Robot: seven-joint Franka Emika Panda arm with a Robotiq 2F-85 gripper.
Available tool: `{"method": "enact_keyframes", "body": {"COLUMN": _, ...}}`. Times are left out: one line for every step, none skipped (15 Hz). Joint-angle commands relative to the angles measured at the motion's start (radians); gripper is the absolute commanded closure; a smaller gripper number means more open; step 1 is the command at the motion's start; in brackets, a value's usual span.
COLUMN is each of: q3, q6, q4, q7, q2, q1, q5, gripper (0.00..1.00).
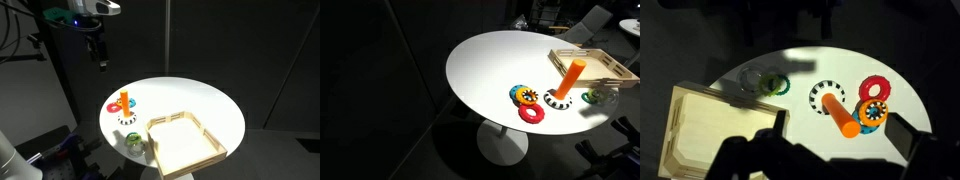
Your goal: Put the yellow ring through the pole
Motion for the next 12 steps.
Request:
{"method": "enact_keyframes", "body": {"q3": 0.007, "q6": -0.003, "q4": 0.004, "q7": -0.005, "q2": 0.001, "q1": -0.009, "q5": 0.004, "gripper": 0.0}}
{"method": "enact_keyframes", "body": {"q3": 0.007, "q6": -0.003, "q4": 0.004, "q7": -0.005, "q2": 0.0, "q1": -0.009, "q5": 0.004, "gripper": 0.0}}
{"method": "enact_keyframes", "body": {"q3": 0.007, "q6": -0.003, "q4": 0.005, "q7": -0.005, "q2": -0.001, "q1": -0.009, "q5": 0.004, "gripper": 0.0}}
{"method": "enact_keyframes", "body": {"q3": 0.007, "q6": -0.003, "q4": 0.005, "q7": -0.005, "q2": -0.001, "q1": -0.009, "q5": 0.004, "gripper": 0.0}}
{"method": "enact_keyframes", "body": {"q3": 0.007, "q6": -0.003, "q4": 0.005, "q7": -0.005, "q2": -0.001, "q1": -0.009, "q5": 0.004, "gripper": 0.0}}
{"method": "enact_keyframes", "body": {"q3": 0.007, "q6": -0.003, "q4": 0.005, "q7": -0.005, "q2": -0.001, "q1": -0.009, "q5": 0.004, "gripper": 0.0}}
{"method": "enact_keyframes", "body": {"q3": 0.007, "q6": -0.003, "q4": 0.005, "q7": -0.005, "q2": -0.001, "q1": -0.009, "q5": 0.004, "gripper": 0.0}}
{"method": "enact_keyframes", "body": {"q3": 0.01, "q6": 0.001, "q4": 0.007, "q7": 0.0, "q2": 0.009, "q1": -0.009, "q5": 0.003, "gripper": 0.0}}
{"method": "enact_keyframes", "body": {"q3": 0.013, "q6": 0.008, "q4": 0.008, "q7": 0.006, "q2": 0.024, "q1": -0.01, "q5": 0.002, "gripper": 0.0}}
{"method": "enact_keyframes", "body": {"q3": 0.015, "q6": 0.012, "q4": 0.009, "q7": 0.01, "q2": 0.037, "q1": -0.011, "q5": 0.001, "gripper": 0.0}}
{"method": "enact_keyframes", "body": {"q3": 0.017, "q6": 0.025, "q4": 0.005, "q7": 0.015, "q2": 0.057, "q1": -0.014, "q5": -0.002, "gripper": 0.0}}
{"method": "enact_keyframes", "body": {"q3": 0.019, "q6": 0.041, "q4": 0.003, "q7": 0.022, "q2": 0.081, "q1": -0.018, "q5": -0.006, "gripper": 0.0}}
